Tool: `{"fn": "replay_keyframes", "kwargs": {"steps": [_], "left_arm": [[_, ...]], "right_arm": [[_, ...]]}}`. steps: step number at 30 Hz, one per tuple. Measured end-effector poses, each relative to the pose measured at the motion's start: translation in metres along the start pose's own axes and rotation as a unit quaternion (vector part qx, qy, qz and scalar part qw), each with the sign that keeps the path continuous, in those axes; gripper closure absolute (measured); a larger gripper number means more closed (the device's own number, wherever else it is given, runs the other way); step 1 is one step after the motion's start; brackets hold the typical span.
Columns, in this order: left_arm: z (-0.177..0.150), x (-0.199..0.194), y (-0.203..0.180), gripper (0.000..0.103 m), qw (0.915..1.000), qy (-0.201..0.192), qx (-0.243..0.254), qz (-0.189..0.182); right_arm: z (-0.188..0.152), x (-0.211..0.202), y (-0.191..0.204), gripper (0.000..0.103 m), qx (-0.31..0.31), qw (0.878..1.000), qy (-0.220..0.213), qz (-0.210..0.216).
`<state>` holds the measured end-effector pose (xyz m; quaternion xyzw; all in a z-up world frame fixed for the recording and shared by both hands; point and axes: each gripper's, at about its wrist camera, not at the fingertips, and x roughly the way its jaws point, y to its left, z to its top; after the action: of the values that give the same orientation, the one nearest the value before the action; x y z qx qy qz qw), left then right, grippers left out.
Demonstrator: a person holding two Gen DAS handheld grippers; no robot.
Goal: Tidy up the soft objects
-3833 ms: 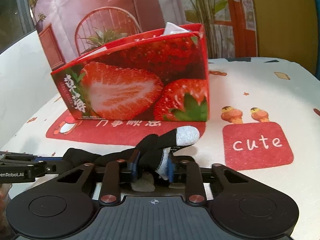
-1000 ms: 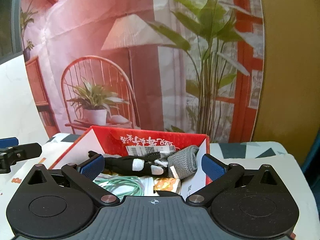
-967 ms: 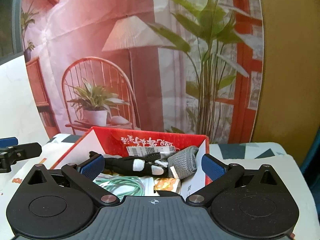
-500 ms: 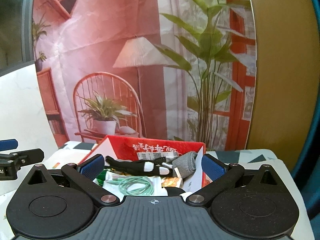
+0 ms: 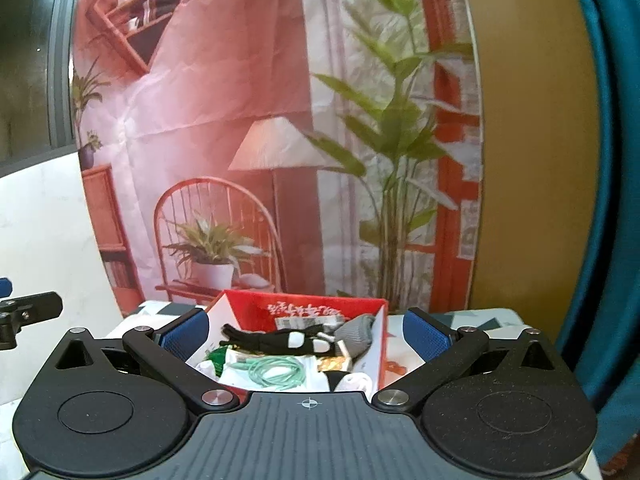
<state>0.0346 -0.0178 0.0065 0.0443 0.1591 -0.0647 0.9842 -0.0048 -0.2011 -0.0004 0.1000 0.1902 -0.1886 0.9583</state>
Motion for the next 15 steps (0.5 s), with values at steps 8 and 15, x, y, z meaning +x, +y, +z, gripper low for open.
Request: {"fn": "replay_keyframes", "kwargs": {"steps": [8, 15], "left_arm": [[0.000, -0.018, -0.004, 0.000, 1.0000, -0.007, 0.005, 0.002], [0.001, -0.019, -0.004, 0.000, 1.0000, -0.006, 0.004, 0.005]], "right_arm": [[0.000, -0.030, 0.002, 0.000, -0.007, 1.000, -0.013, -0.005], [-0.001, -0.034, 0.002, 0.000, -0.006, 1.000, -0.012, -0.007]]}}
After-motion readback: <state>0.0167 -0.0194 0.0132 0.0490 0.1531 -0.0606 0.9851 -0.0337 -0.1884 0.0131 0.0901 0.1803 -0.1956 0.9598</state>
